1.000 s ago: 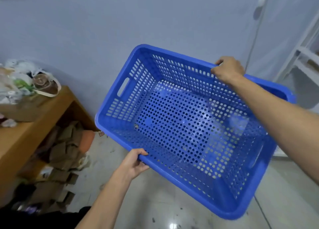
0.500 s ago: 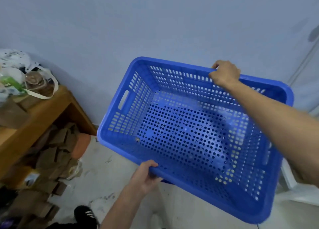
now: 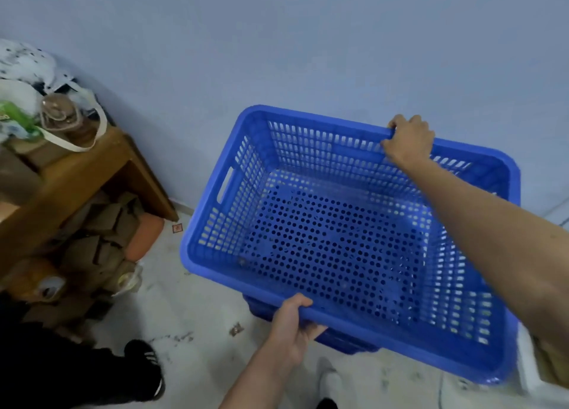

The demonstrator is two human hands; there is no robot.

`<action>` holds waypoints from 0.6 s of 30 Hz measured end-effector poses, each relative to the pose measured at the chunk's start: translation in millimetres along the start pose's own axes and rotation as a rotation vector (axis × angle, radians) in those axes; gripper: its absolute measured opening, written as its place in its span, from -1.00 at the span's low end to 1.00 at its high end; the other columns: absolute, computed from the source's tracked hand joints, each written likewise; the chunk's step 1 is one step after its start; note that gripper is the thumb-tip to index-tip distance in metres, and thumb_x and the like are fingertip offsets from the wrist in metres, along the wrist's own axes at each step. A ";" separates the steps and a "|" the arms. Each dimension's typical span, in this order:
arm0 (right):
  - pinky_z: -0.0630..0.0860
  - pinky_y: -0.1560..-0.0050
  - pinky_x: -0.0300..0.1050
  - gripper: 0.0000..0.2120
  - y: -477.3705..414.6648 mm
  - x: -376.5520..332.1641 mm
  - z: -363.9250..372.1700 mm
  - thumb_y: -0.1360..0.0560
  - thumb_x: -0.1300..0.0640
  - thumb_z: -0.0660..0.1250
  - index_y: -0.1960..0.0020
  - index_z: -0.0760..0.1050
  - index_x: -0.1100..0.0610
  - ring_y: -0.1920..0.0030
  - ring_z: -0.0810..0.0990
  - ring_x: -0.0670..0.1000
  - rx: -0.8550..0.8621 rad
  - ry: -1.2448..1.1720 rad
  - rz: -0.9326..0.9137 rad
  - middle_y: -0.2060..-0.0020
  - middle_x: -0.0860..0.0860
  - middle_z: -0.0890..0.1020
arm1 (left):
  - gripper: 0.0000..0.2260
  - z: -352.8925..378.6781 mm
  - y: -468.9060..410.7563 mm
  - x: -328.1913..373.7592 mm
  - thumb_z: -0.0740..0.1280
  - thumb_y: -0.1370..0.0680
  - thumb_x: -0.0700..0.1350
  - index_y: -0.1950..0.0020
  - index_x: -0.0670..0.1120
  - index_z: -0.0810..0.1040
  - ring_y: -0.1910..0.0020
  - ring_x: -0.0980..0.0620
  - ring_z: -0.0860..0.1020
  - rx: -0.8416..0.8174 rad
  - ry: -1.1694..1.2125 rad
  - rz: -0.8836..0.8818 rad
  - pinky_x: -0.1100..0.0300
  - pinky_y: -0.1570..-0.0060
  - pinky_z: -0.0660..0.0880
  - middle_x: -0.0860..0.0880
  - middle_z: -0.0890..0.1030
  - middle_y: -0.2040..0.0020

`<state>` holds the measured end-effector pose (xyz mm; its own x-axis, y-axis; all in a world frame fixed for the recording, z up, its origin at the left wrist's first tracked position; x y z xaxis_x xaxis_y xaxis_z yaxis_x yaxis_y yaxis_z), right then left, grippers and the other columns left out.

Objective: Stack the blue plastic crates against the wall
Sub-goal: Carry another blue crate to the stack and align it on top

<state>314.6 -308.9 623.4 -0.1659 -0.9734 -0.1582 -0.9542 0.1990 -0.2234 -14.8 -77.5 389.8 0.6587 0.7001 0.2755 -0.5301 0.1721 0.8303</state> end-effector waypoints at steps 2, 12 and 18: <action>0.36 -0.16 0.19 -0.70 -12.3 5.0 11.7 -0.50 0.05 0.38 -0.17 0.45 0.11 -0.11 0.45 0.29 -0.024 0.019 -0.018 -0.13 0.25 0.46 | -0.69 11.7 -4.5 -2.7 0.29 -0.51 -0.38 0.29 -0.08 0.26 0.58 -0.01 0.45 -0.009 -0.022 -0.007 -0.04 0.26 0.65 -0.05 0.37 0.56; 0.36 -0.19 0.21 -0.66 -54.2 61.7 80.2 -0.51 0.11 0.32 -0.25 0.44 0.16 -0.15 0.45 0.35 -0.170 0.051 0.003 -0.18 0.33 0.45 | -0.83 43.5 -25.8 6.0 0.35 -0.49 -0.30 0.24 -0.13 0.42 0.50 -0.03 0.58 0.087 -0.177 0.030 -0.03 0.22 0.66 -0.06 0.50 0.55; 0.36 -0.24 0.29 -0.59 -72.1 77.4 110.6 -0.52 0.10 0.29 -0.33 0.38 0.18 -0.18 0.42 0.38 -0.310 0.064 0.014 -0.25 0.33 0.38 | -0.92 65.6 -31.1 17.9 0.32 -0.50 -0.24 0.17 -0.14 0.45 0.33 -0.08 0.63 0.078 -0.285 -0.005 -0.01 0.27 0.68 -0.12 0.54 0.33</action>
<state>398.1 -386.0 520.9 -0.1858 -0.9779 -0.0961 -0.9804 0.1781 0.0840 48.5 -115.8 400.8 0.7906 0.4748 0.3866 -0.4909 0.1141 0.8637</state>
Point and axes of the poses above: each hand's wrist, its own y-axis away from the middle knuckle, its own z-axis out of the palm, x = y × z, the point moved 9 cm from there along -y, towards the middle knuckle
